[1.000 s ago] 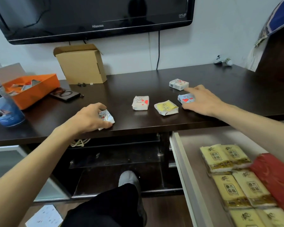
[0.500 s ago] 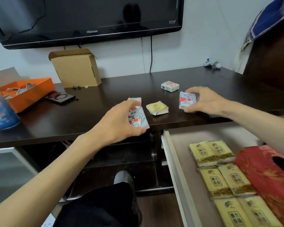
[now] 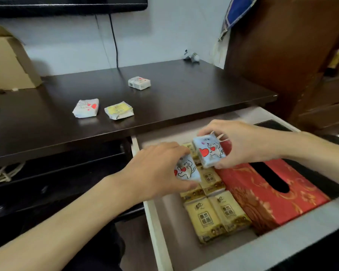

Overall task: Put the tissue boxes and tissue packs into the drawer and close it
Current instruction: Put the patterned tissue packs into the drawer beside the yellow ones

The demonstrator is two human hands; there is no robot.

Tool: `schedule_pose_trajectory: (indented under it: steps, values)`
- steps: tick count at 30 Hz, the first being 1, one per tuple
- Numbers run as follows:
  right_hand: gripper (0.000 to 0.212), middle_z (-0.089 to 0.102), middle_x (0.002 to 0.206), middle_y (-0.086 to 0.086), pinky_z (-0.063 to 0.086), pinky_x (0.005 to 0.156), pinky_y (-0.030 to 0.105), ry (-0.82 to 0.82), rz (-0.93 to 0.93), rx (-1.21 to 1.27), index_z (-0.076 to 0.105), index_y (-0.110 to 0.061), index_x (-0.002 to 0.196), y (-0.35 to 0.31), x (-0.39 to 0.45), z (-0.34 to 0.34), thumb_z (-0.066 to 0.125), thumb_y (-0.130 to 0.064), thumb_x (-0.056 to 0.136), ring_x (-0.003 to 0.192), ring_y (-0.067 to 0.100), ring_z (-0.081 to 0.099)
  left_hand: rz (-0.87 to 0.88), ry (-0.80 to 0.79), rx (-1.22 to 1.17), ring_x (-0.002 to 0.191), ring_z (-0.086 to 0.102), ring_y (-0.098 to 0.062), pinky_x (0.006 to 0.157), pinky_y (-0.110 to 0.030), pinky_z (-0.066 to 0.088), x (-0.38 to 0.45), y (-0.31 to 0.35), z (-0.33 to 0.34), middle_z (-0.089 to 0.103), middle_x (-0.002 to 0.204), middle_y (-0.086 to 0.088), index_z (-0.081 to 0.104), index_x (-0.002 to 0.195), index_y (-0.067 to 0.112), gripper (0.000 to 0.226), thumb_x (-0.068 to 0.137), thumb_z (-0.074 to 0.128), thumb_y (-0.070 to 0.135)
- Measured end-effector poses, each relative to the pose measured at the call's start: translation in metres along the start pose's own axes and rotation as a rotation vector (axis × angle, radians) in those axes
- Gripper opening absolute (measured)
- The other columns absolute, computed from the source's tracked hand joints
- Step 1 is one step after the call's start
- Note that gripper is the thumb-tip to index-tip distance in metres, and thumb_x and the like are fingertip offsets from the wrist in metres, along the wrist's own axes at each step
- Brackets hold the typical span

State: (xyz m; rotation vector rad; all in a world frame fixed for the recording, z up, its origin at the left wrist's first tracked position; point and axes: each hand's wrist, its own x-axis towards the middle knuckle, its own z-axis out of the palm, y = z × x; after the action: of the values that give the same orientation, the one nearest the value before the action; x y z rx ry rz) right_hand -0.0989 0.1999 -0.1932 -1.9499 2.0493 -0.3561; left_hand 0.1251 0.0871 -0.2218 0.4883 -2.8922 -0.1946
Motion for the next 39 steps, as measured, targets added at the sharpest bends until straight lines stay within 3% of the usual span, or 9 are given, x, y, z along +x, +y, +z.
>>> schedule_pose_trajectory:
  steps: [4,8,14,24,27,29,33,36,39]
  values:
    - [0.075,0.051,0.119,-0.029,0.052,0.095,0.032,-0.081,-0.004,-0.123,0.043,-0.054,0.128,0.008,-0.011,0.015,0.073,-0.071,0.061,0.113,-0.002,0.052,0.076,-0.049,0.1,0.104,0.053,-0.014,0.089,-0.036,0.042,0.006,0.01,0.016,0.061,0.115,0.011,0.055,0.125,0.03,0.069,0.074,0.051,0.076]
    - [0.08,0.048,0.125,-0.027,0.048,0.097,0.031,-0.07,-0.047,-0.237,0.039,-0.05,0.134,0.016,-0.009,0.03,0.07,-0.072,0.064,0.115,0.0,0.049,0.087,-0.061,0.206,0.107,0.052,-0.015,0.094,-0.037,0.038,0.008,0.011,0.027,0.062,0.116,0.01,0.056,0.123,0.029,0.07,0.075,0.047,0.079]
    - [0.064,0.05,0.12,-0.022,0.047,0.095,0.03,-0.046,-0.116,-0.306,0.049,-0.043,0.121,0.019,-0.003,0.039,0.07,-0.068,0.067,0.112,-0.002,0.041,0.084,-0.034,0.229,0.105,0.052,-0.018,0.089,-0.036,0.037,0.012,0.019,0.039,0.059,0.114,0.006,0.058,0.12,0.024,0.07,0.076,0.049,0.078]
    - [0.05,0.051,0.128,-0.02,0.034,0.102,0.028,-0.083,-0.144,-0.307,0.06,-0.042,0.114,0.02,-0.003,0.038,0.067,-0.07,0.074,0.126,0.002,0.036,0.084,-0.041,0.154,0.102,0.05,-0.015,0.081,-0.031,0.041,0.006,0.02,0.044,0.052,0.116,0.008,0.054,0.124,0.024,0.067,0.078,0.054,0.073]
    - [0.032,0.06,0.124,-0.016,0.043,0.104,0.037,-0.025,-0.146,-0.196,0.069,-0.036,0.108,0.015,0.002,0.031,0.065,-0.057,0.085,0.122,0.006,0.048,0.074,-0.024,0.078,0.096,0.052,-0.011,0.069,-0.027,0.038,0.003,0.018,0.033,0.054,0.112,0.011,0.056,0.12,0.029,0.059,0.081,0.05,0.072]
    - [0.026,0.066,0.115,-0.016,0.047,0.1,0.042,0.093,-0.128,-0.089,0.073,-0.035,0.102,0.01,0.012,0.021,0.062,-0.052,0.086,0.112,0.005,0.057,0.049,0.057,0.041,0.098,0.055,-0.01,0.069,-0.03,0.046,0.004,0.013,0.02,0.056,0.113,0.013,0.058,0.118,0.032,0.048,0.085,0.049,0.066]
    - [0.009,0.075,0.098,-0.016,0.052,0.091,0.027,0.303,-0.081,0.197,0.077,-0.035,0.091,-0.004,0.048,0.002,0.068,-0.036,0.089,0.097,-0.001,0.068,-0.098,0.209,-0.038,0.1,0.057,-0.011,0.078,-0.042,0.051,0.007,-0.022,-0.016,0.059,0.109,0.014,0.062,0.111,0.032,0.037,0.087,0.049,0.056]
    - [0.016,0.077,0.09,-0.014,0.048,0.081,0.016,0.36,-0.045,0.289,0.076,-0.034,0.087,-0.015,0.086,-0.006,0.073,-0.02,0.091,0.089,0.0,0.07,-0.202,0.294,-0.088,0.095,0.06,-0.012,0.08,-0.044,0.051,0.008,-0.058,-0.042,0.063,0.102,0.012,0.065,0.105,0.031,0.029,0.086,0.053,0.048]
    - [0.013,0.078,0.098,-0.005,0.05,0.085,0.018,0.383,0.01,0.341,0.077,-0.03,0.096,-0.028,0.129,-0.008,0.071,-0.018,0.091,0.095,0.008,0.07,-0.291,0.374,-0.068,0.091,0.061,-0.013,0.084,-0.043,0.05,0.007,-0.098,-0.06,0.065,0.102,0.01,0.067,0.101,0.029,0.023,0.087,0.057,0.043]
